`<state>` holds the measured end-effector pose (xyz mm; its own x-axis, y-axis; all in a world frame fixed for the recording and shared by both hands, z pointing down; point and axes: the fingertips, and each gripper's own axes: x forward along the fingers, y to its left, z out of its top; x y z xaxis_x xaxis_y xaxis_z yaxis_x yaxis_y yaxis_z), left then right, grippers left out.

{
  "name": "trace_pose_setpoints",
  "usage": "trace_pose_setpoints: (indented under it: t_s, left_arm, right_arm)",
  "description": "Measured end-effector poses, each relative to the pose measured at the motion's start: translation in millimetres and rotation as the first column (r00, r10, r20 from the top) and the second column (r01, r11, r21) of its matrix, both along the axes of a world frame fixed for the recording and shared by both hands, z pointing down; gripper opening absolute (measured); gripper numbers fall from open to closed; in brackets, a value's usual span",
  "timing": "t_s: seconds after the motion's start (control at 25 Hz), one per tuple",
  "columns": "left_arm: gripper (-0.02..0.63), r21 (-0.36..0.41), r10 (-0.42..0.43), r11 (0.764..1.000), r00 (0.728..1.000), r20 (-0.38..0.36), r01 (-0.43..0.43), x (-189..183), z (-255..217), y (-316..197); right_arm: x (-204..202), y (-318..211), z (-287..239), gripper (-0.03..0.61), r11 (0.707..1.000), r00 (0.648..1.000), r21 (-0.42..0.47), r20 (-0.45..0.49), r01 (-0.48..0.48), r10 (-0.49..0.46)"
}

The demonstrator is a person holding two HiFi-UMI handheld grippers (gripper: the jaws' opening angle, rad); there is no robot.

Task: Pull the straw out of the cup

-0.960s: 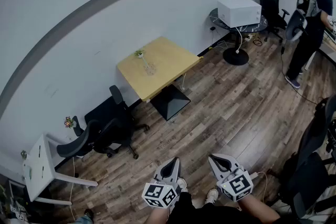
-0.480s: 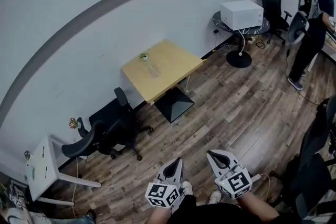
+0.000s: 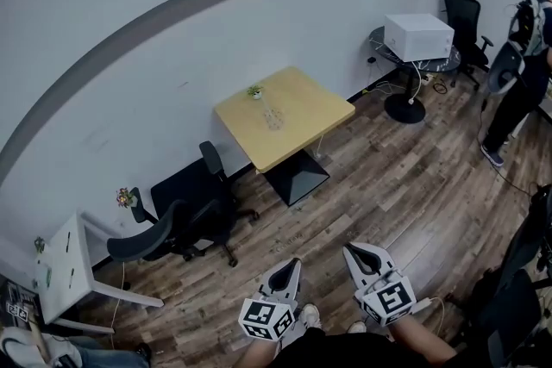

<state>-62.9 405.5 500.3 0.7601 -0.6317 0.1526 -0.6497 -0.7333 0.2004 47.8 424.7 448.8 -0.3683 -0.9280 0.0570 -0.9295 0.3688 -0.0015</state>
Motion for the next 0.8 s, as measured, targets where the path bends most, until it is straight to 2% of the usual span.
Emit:
trace_pose_setpoints:
  t_s: [0.28, 0.56, 0.68, 0.8]
  left_arm:
    - [0.018, 0.019, 0.001, 1.000, 1.000, -0.019, 0.000, -43, -8, -50]
    - [0.018, -0.004, 0.009, 1.000, 0.998, -0.065, -0.009, -75, -15, -85]
    - [0.018, 0.000, 0.011, 1.000, 0.997, -0.076, -0.011, -79, -16, -98]
    - [0.018, -0.009, 0.014, 1.000, 0.997, -0.078, -0.015, -76, -11, -112]
  right_arm:
    - [-43, -56, -8, 0.062, 1.000, 1.000, 0.017, -0.031, 0.006, -0.005]
    - [-66, -95, -14, 0.297, 0.998, 0.998, 0.043, -0.036, -0.052, 0.053]
    - [-65, -107, -14, 0.386, 0.995, 0.996, 0.052, -0.036, -0.085, 0.087]
    - [-55, -120, -10, 0.502, 0.991, 0.991, 0.047, -0.039, -0.127, 0.129]
